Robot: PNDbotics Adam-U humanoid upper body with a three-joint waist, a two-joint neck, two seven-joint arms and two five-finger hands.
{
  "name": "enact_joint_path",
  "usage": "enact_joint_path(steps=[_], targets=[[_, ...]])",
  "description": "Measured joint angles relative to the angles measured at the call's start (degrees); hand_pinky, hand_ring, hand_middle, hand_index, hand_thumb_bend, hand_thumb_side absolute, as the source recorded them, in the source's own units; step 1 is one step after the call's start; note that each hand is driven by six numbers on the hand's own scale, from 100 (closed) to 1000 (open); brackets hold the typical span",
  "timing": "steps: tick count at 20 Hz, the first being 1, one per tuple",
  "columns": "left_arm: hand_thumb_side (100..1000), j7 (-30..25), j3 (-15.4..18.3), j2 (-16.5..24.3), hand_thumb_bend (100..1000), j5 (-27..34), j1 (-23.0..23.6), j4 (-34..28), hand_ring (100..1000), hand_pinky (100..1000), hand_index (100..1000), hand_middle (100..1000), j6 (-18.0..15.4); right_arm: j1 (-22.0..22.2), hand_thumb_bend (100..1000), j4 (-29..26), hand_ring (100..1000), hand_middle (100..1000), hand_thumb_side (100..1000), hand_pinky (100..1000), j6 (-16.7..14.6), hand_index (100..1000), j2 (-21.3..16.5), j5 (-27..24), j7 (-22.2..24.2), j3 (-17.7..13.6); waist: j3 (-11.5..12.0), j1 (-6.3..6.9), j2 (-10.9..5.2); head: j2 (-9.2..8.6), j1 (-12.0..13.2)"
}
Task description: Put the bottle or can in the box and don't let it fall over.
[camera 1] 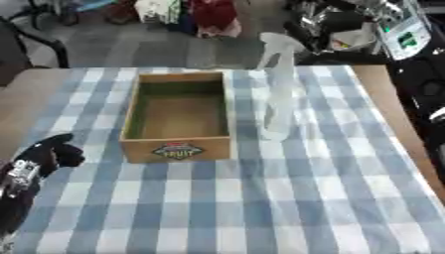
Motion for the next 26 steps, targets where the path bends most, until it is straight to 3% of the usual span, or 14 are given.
enact_joint_path(steps=[4, 9, 18, 26], targets=[[971, 0.0, 0.0, 0.0, 116, 0.0, 0.0, 0.0, 682, 744, 864, 638, 0.0, 0.1, 100, -0.3, 952, 910, 806, 992, 1.3, 1000, 0.0, -1.5, 1.3, 1.4, 0.0, 0.0, -0.02, 0.0, -0.1], [971, 0.0, 0.0, 0.0, 117, 0.0, 0.0, 0.0, 683, 745, 864, 638, 0.0, 0.2, 123, -0.3, 974, 942, 782, 1000, 2.5, 1000, 0.0, -1.6, 2.5, 3.1, 0.0, 0.01, -0.02, -0.02, -0.3], [972, 0.0, 0.0, 0.0, 117, 0.0, 0.0, 0.1, 685, 745, 864, 637, 0.0, 0.6, 150, 0.7, 974, 952, 794, 1000, 2.0, 1000, 1.3, 6.5, 2.0, 4.2, 0.2, -0.01, -0.07, -0.18, -0.5], [971, 0.0, 0.0, 0.0, 117, 0.0, -0.2, 0.3, 686, 745, 864, 637, 0.0, 0.6, 121, 2.6, 955, 940, 788, 1000, 1.5, 1000, 2.7, 11.8, 1.5, 4.9, 0.4, -0.03, -0.07, -0.21, -0.9]])
